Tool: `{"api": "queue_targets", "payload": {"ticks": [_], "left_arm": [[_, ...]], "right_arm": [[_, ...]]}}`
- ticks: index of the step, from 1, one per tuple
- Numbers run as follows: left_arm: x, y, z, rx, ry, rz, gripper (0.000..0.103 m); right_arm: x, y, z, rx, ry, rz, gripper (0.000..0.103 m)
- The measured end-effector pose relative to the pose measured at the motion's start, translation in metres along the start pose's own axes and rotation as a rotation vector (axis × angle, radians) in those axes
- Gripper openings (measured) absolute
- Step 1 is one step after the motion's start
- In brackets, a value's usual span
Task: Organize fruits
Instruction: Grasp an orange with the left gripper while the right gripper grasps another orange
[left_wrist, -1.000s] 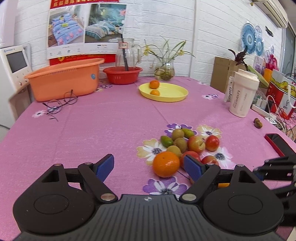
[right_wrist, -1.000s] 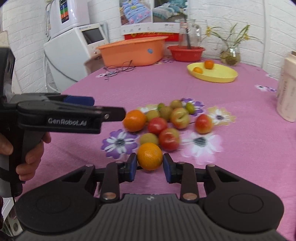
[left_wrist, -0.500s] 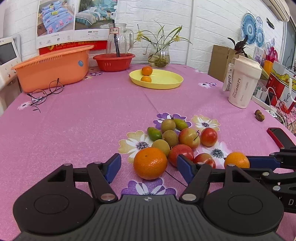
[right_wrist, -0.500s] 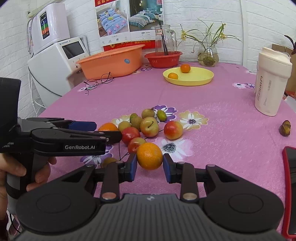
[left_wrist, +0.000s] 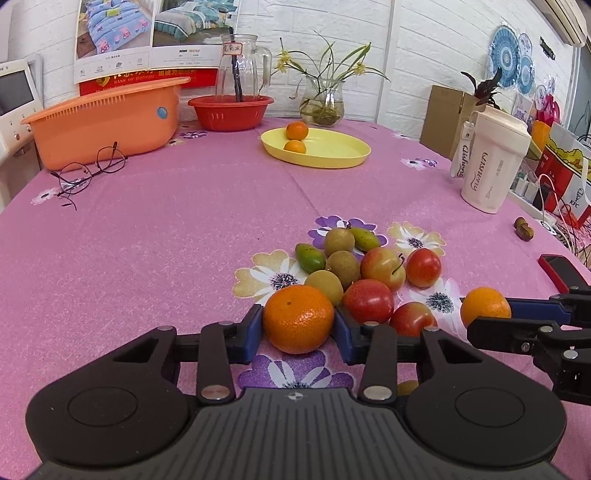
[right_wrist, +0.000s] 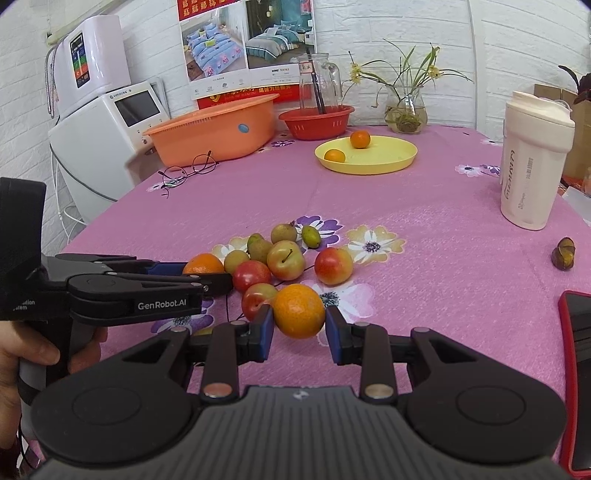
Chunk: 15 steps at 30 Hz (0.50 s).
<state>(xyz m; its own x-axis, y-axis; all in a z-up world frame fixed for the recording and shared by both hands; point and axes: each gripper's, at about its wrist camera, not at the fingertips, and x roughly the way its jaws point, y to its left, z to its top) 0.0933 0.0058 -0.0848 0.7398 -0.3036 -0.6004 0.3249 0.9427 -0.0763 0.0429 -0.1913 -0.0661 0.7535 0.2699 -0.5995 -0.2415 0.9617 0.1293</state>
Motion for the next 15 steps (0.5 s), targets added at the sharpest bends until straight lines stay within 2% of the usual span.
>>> {"api": "queue_targets", "payload": {"ticks": [4,15], "left_arm": [[-0.006,-0.002,0.001,0.02,-0.022,0.022,0.037],[-0.021,-0.008,0.01,0.041,-0.079,0.026,0.037]], "right_arm": [[0.0,-0.003,0.002,0.006,-0.004,-0.004,0.07],[0.001,-0.006,0.006,0.011,-0.025,-0.009,0.07]]}}
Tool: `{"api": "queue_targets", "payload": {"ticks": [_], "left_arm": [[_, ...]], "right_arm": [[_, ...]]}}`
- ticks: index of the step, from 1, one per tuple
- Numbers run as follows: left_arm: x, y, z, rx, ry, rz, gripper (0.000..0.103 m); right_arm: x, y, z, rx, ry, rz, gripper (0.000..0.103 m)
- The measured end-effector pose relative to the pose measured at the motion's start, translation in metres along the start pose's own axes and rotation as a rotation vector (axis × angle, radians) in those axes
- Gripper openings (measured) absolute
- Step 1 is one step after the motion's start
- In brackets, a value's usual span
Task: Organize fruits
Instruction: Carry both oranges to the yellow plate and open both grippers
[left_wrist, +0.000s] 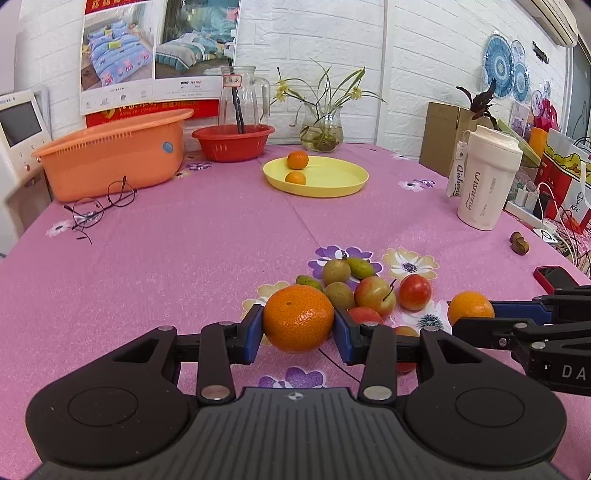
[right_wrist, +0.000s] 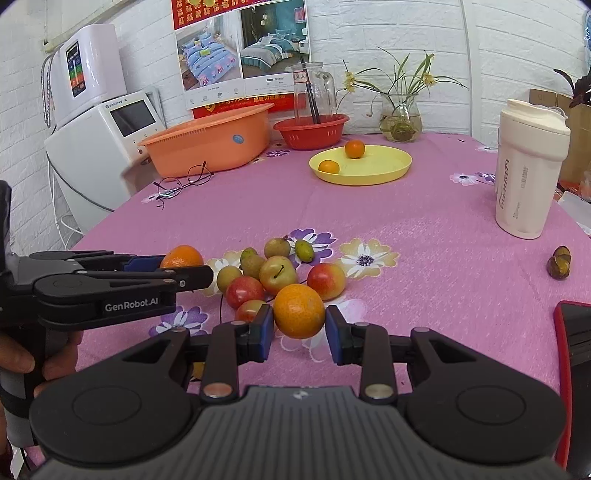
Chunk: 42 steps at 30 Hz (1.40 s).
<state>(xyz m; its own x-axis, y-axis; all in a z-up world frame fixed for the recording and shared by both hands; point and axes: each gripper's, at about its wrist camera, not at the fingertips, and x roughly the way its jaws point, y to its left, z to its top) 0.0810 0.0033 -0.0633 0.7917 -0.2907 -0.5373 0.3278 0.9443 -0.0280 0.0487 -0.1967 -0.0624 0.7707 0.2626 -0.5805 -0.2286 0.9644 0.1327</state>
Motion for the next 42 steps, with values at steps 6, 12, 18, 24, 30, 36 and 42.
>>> {"api": "queue_targets", "payload": {"ticks": [6,12,18,24,30,36,42], "left_arm": [[0.001,0.0,0.004,-0.004,-0.009,0.005,0.037],[-0.002,-0.001,0.01,0.003,-0.025,0.009,0.037],[-0.003,-0.004,0.017,0.011,-0.041,0.006,0.037],[-0.004,-0.007,0.022,0.02,-0.058,0.002,0.037],[-0.003,-0.006,0.036,0.006,-0.064,0.003,0.037],[-0.003,-0.01,0.055,0.034,-0.106,0.011,0.037],[0.012,-0.019,0.07,0.081,-0.114,0.001,0.037]], "right_arm": [[0.001,-0.007,0.001,0.018,0.001,-0.018,0.07],[0.001,-0.01,0.004,0.025,-0.002,-0.019,0.07],[0.0,-0.012,0.007,0.028,-0.011,-0.019,0.07],[-0.001,-0.018,0.009,0.04,-0.024,-0.024,0.07],[-0.002,-0.026,0.021,0.062,-0.04,-0.018,0.07],[0.005,-0.029,0.04,0.034,-0.076,-0.031,0.07],[0.02,-0.033,0.059,0.024,-0.099,-0.047,0.07]]}}
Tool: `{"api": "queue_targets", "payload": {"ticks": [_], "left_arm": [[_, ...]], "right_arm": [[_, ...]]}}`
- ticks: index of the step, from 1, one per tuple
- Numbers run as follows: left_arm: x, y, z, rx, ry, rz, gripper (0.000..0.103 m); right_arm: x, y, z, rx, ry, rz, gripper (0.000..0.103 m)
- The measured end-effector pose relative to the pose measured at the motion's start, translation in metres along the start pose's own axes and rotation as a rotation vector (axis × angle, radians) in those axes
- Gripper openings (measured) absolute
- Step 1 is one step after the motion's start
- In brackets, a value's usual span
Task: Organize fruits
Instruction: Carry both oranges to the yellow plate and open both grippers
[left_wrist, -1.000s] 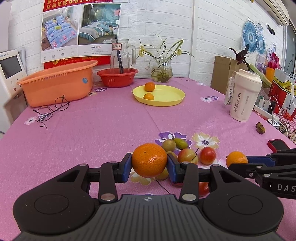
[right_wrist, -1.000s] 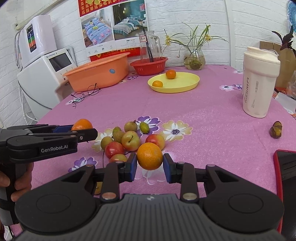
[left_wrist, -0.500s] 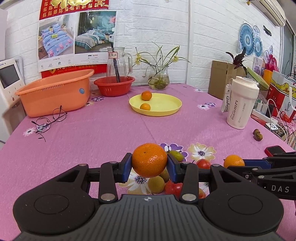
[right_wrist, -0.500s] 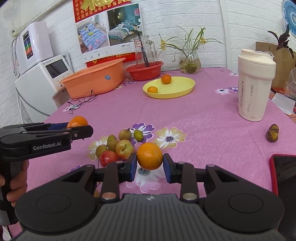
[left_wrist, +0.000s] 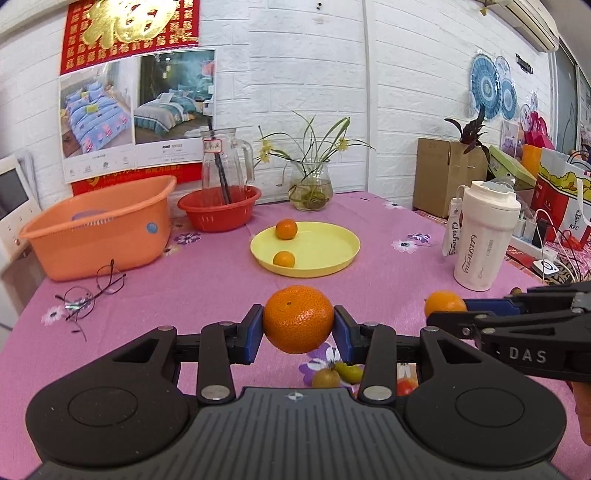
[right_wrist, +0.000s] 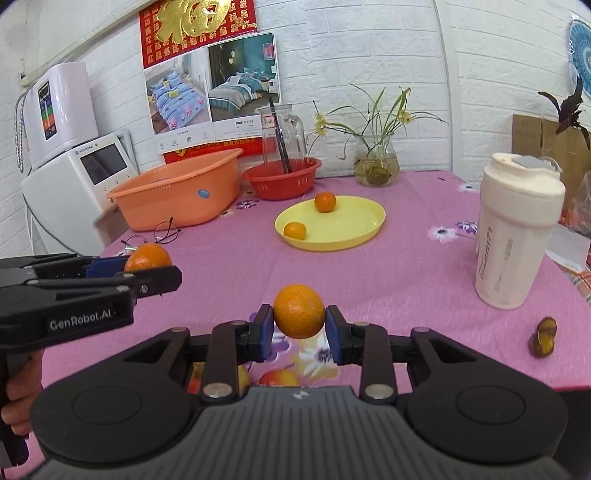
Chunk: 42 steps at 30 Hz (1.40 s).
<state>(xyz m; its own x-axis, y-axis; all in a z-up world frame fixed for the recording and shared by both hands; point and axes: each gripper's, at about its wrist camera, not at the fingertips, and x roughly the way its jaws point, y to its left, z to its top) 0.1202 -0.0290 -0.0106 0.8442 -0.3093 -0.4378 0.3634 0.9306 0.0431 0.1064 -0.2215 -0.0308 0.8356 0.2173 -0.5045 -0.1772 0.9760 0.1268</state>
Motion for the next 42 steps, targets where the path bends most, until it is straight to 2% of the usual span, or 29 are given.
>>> {"api": "queue_targets", "payload": {"ticks": [6,15,18,24,35,42], "left_arm": [[0.027,0.004,0.016,0.011,0.005,-0.029,0.037],[0.093,0.03,0.059,-0.018,0.007,-0.011,0.037],[0.115,0.037,0.067,-0.023,0.007,0.013,0.037],[0.157,0.04,0.078,-0.022,0.042,0.014,0.037],[0.226,0.044,0.077,-0.033,0.111,0.025,0.037],[0.249,0.052,0.073,-0.065,0.134,0.017,0.037]], "right_arm": [[0.024,-0.009,0.021,0.009,-0.002,-0.016,0.07],[0.077,-0.031,0.063,0.048,-0.005,-0.006,0.07],[0.093,-0.04,0.071,0.068,-0.01,-0.005,0.07],[0.122,-0.051,0.085,0.099,0.013,-0.01,0.07],[0.172,-0.05,0.077,0.062,0.08,-0.017,0.07],[0.188,-0.052,0.075,0.054,0.104,-0.026,0.07]]}}
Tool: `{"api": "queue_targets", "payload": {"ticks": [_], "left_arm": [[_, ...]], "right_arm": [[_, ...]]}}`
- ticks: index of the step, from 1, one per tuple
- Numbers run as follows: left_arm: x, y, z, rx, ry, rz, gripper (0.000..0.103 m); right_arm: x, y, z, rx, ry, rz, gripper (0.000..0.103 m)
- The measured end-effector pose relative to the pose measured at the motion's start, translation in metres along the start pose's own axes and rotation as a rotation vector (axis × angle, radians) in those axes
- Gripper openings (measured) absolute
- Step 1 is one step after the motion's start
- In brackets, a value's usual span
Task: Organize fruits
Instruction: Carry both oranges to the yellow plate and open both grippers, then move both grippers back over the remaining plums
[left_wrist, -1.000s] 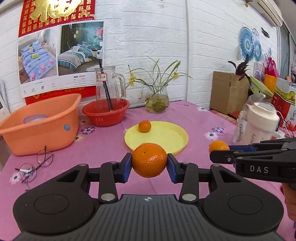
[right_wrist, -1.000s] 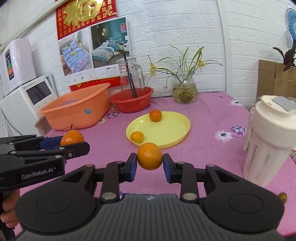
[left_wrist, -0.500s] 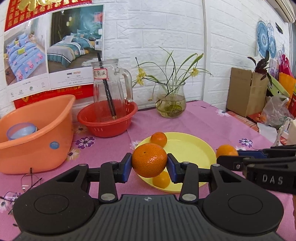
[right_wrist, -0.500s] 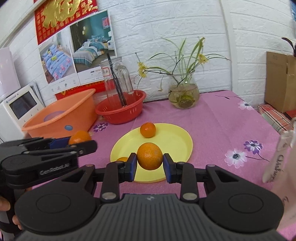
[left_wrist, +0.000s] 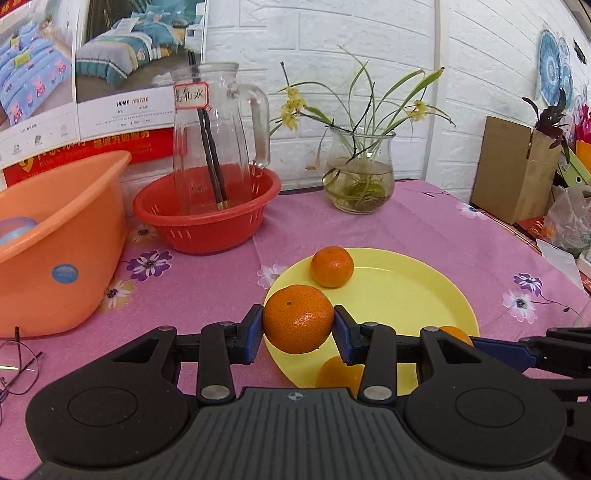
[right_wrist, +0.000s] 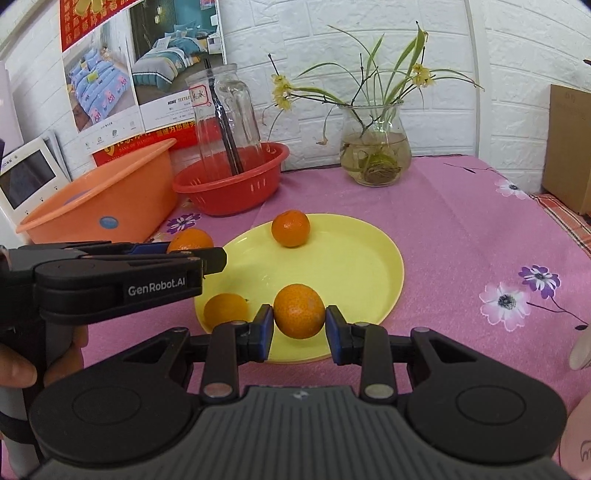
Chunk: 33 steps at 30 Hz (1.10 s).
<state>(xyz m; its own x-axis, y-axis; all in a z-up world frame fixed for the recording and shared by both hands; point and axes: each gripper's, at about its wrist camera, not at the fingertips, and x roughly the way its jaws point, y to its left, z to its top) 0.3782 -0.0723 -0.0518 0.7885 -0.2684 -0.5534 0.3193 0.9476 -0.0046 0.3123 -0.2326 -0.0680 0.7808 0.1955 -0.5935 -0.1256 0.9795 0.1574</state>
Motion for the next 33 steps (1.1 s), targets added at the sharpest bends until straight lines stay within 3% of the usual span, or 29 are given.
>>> {"api": "queue_targets", "payload": {"ticks": [19,27,33], "left_arm": [[0.028,-0.003,-0.002,-0.008,0.049,-0.025,0.038],[0.008,-0.005,0.005,0.02,-0.008,-0.004,0.039],[-0.024,0.003,0.005,0.013,-0.052,0.02,0.046]], "right_arm": [[0.02,0.009,-0.003,-0.038,0.027,0.001,0.07],[0.004,0.006,0.001,-0.032,-0.018,-0.036,0.073],[-0.025,0.006,0.0,-0.051,-0.091,-0.038,0.073]]}}
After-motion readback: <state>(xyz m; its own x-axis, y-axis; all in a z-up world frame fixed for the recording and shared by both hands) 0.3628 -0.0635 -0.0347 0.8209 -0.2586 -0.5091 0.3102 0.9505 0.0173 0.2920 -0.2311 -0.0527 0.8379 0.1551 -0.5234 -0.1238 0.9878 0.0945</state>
